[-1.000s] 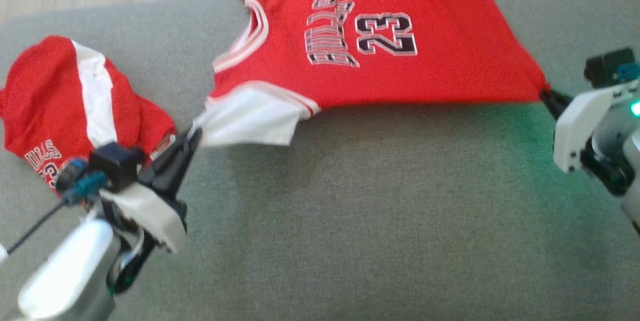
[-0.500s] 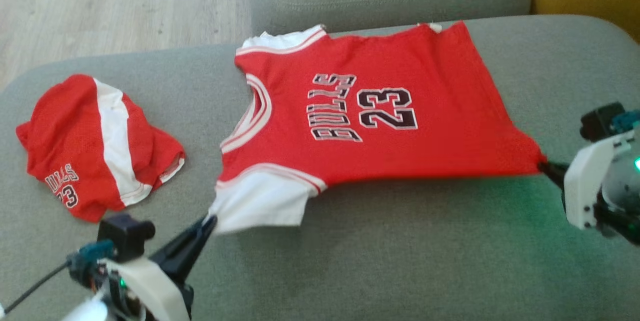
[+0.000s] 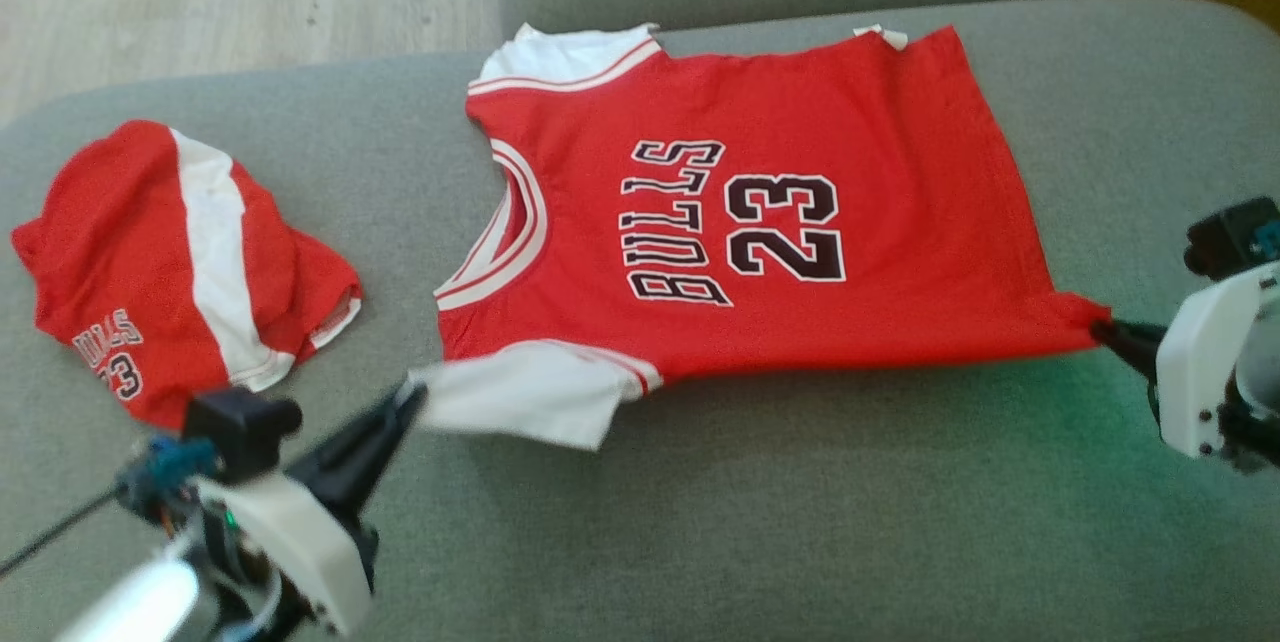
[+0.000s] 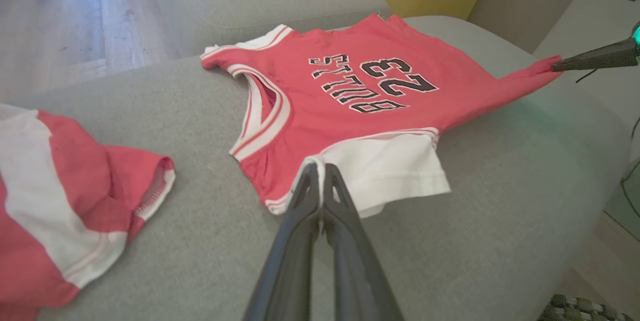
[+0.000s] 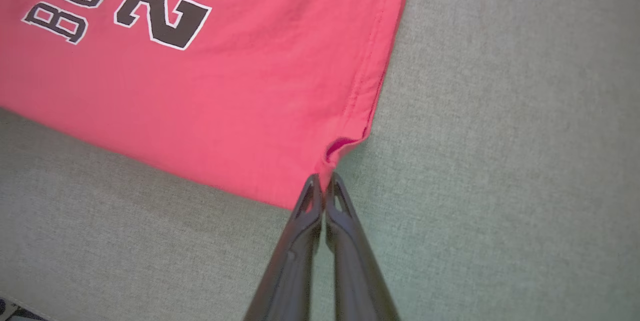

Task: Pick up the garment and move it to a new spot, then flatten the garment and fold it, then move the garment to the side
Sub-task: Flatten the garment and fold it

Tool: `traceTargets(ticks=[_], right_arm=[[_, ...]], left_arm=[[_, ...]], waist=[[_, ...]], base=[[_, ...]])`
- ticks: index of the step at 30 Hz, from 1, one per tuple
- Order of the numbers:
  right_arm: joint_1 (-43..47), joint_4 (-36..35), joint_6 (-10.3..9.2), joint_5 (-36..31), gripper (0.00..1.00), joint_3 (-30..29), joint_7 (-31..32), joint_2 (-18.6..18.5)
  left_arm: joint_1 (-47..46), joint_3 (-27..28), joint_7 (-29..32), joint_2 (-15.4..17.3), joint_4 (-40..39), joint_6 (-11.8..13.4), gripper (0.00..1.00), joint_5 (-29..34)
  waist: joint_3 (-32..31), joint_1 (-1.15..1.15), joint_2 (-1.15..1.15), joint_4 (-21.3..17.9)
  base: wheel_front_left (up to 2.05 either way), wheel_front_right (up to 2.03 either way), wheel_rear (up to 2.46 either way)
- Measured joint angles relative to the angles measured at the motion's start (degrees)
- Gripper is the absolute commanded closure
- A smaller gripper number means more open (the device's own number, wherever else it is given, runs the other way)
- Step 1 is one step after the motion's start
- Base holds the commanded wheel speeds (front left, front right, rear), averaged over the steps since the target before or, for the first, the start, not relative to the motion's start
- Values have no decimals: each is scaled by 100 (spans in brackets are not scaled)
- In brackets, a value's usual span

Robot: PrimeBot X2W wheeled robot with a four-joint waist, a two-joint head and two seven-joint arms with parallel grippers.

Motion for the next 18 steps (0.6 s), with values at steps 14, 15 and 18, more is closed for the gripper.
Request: traceTargets(ticks=[14, 15, 18], right_arm=[[-749, 198, 0, -766, 100, -313, 132, 348], [-809, 253, 0, -801, 100, -326, 133, 390], [-1060, 470, 0, -955, 100, -367, 132, 523]], left_arm=[[-1701, -91, 121, -226, 906, -313, 100, 667], [-1859, -125, 155, -281, 1007, -347, 100, 702], [-2460, -253, 264, -430, 1426, -483, 100, 828]], waist=[[632, 1, 0, -14], [678, 1, 0, -8], [863, 1, 0, 1]], base=[[0, 0, 0], [0, 0, 0], [0, 0, 0]])
